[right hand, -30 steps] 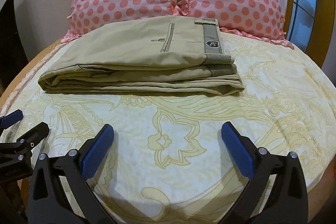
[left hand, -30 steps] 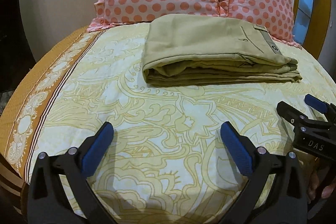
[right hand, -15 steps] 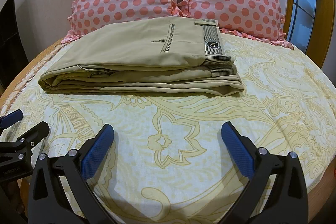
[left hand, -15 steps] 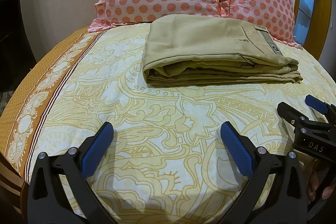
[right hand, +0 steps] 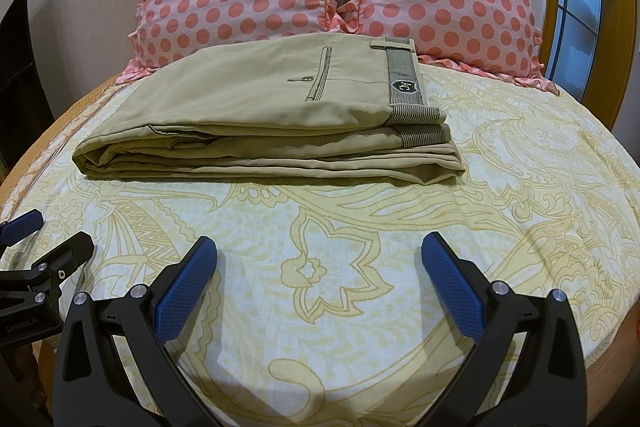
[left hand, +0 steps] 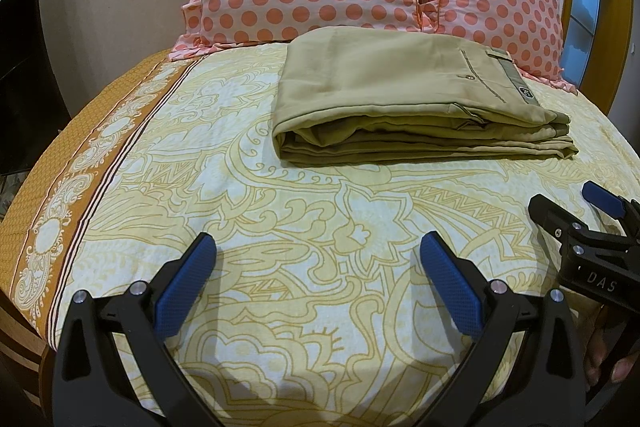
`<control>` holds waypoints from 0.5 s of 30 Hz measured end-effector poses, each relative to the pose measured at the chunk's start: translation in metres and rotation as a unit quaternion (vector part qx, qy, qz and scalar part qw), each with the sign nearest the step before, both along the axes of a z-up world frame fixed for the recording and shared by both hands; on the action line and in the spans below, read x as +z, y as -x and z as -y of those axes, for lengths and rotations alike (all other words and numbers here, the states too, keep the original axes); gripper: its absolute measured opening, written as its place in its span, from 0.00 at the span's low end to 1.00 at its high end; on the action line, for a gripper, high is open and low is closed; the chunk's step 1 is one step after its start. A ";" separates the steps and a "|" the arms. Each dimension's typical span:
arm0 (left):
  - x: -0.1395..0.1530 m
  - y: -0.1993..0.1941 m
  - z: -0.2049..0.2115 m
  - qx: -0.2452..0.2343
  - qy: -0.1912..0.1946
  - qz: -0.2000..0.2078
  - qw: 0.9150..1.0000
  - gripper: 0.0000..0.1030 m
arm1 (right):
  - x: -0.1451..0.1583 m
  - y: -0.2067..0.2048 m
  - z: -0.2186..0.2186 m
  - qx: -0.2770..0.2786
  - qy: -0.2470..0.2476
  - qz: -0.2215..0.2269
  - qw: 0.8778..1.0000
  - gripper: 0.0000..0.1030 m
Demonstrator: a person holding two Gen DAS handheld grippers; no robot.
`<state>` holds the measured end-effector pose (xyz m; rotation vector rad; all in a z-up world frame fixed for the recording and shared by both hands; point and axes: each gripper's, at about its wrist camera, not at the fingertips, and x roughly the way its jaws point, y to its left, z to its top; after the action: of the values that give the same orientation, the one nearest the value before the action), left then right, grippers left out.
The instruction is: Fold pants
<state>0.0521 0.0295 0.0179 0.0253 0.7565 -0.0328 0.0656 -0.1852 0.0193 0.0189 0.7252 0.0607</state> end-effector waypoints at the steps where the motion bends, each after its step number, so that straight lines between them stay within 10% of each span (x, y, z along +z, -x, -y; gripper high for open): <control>1: 0.000 0.000 0.000 0.000 0.000 0.000 1.000 0.98 | 0.000 0.000 0.000 0.000 0.000 0.000 1.000 0.99; 15: -0.001 -0.001 -0.004 0.000 0.001 0.002 1.000 0.98 | 0.000 0.000 0.001 0.001 0.000 0.000 1.000 0.99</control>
<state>0.0533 0.0332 0.0172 0.0229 0.7530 -0.0335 0.0656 -0.1858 0.0191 0.0186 0.7243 0.0621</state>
